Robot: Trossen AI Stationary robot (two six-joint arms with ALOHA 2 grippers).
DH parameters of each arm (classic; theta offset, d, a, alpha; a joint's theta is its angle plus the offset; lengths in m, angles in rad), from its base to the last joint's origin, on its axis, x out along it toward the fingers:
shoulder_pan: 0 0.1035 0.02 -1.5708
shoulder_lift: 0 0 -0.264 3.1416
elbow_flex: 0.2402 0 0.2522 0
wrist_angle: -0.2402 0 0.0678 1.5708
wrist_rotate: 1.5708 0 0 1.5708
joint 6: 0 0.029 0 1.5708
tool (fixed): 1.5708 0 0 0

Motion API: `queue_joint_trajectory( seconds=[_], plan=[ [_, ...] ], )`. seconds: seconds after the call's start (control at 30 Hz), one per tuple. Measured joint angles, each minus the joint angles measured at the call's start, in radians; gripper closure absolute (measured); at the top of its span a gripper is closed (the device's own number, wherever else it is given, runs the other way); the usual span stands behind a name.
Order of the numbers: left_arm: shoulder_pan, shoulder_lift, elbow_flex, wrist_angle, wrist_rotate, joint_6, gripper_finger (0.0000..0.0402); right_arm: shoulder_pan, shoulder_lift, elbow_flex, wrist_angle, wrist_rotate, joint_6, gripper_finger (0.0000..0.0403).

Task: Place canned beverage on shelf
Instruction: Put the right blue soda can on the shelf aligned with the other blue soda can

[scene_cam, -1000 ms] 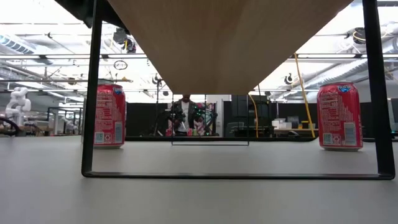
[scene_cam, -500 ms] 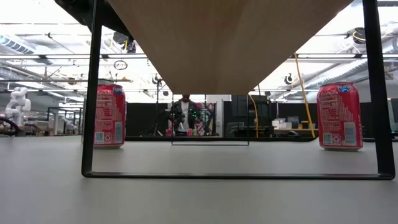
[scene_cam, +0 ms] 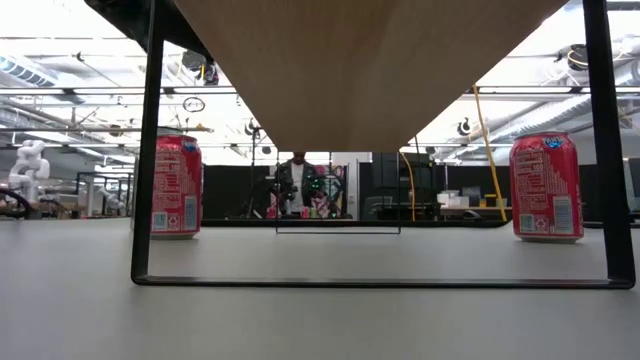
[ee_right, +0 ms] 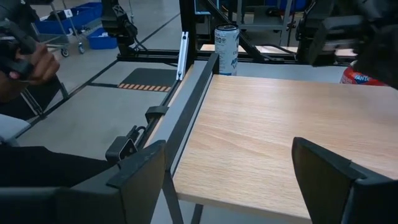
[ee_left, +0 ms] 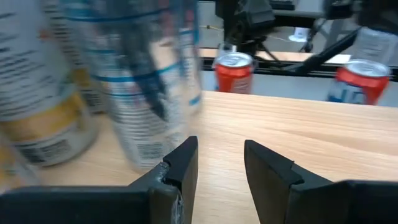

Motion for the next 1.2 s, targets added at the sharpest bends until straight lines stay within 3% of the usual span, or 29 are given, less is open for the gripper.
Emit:
queue_joint_trajectory(
  seconds=[0.4, 0.97, 1.2],
  plan=[
    [-0.009, 0.006, 0.0, 0.082, -0.069, 0.038, 0.0276, 0.0, 0.007, 0.0, 0.006, 0.001, -0.007, 0.0115],
    [0.001, 0.014, 0.0, 0.099, -0.057, 0.058, 0.0276, 0.0, 0.036, 0.0, 0.076, 0.004, -0.054, 0.0115],
    [0.013, 0.014, 0.0, 0.102, -0.057, 0.061, 0.0276, -0.002, 0.036, 0.0, 0.078, 0.054, -0.06, 0.0115]
  ],
)
